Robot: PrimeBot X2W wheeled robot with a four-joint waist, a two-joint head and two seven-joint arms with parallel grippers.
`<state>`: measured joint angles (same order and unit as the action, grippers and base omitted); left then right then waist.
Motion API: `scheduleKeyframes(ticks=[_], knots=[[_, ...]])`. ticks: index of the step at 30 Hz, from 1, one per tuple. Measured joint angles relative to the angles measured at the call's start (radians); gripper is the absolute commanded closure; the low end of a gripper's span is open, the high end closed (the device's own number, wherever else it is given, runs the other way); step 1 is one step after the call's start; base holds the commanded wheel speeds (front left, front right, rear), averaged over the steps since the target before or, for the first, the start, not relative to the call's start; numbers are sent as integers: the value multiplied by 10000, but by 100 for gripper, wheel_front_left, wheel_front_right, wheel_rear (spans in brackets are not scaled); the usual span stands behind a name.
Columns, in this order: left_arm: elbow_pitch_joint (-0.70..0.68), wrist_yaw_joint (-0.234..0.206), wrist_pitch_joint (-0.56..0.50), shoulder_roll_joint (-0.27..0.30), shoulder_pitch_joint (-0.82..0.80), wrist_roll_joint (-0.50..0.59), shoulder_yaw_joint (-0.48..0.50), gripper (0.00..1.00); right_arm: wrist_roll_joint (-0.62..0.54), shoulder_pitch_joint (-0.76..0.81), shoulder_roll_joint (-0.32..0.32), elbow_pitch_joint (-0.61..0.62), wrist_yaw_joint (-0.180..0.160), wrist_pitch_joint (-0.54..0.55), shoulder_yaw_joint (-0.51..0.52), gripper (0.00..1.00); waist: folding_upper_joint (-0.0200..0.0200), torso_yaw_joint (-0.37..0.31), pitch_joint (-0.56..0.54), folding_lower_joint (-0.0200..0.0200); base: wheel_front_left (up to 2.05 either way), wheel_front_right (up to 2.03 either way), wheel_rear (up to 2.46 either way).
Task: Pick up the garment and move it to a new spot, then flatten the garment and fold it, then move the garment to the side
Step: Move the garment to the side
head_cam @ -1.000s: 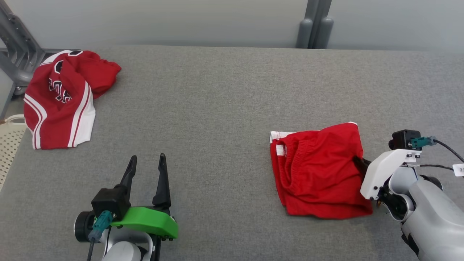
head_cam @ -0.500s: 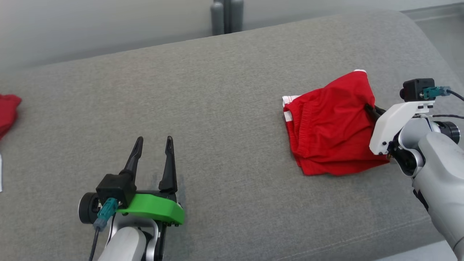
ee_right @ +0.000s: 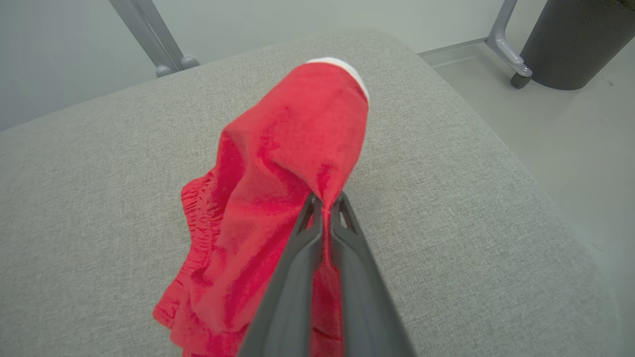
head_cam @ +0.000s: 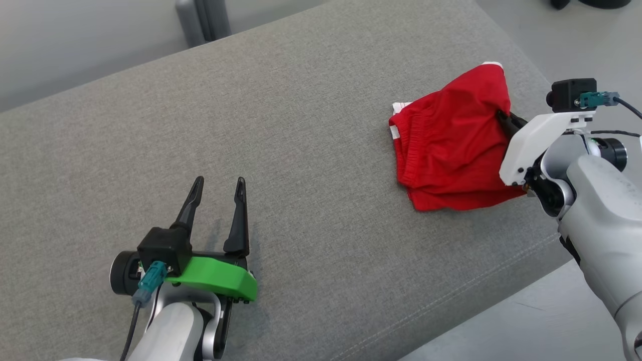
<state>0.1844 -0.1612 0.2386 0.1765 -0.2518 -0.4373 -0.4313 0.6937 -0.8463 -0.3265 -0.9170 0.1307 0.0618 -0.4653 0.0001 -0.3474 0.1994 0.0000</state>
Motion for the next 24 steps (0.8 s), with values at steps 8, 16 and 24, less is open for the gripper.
scheduleKeyframes(ticks=[8, 16, 24], knots=[[-334, -144, -161, 337, -142, 192, 19, 0, -431, -1034, -161, -932, 0, -1112, -140, 100, 0, 548, 344, 0, 0, 0, 0], [-1379, -301, -548, 698, -361, 571, -109, 0, -711, -1965, -861, -1756, 0, -2038, -92, 100, 0, 1006, 1030, 0, 0, 0, 0], [-2320, -464, -1041, 997, -554, 892, -251, 0, -819, -2360, -1567, -2566, 2, -2594, -81, 100, 0, 1277, 1818, 0, 0, 0, 0]])
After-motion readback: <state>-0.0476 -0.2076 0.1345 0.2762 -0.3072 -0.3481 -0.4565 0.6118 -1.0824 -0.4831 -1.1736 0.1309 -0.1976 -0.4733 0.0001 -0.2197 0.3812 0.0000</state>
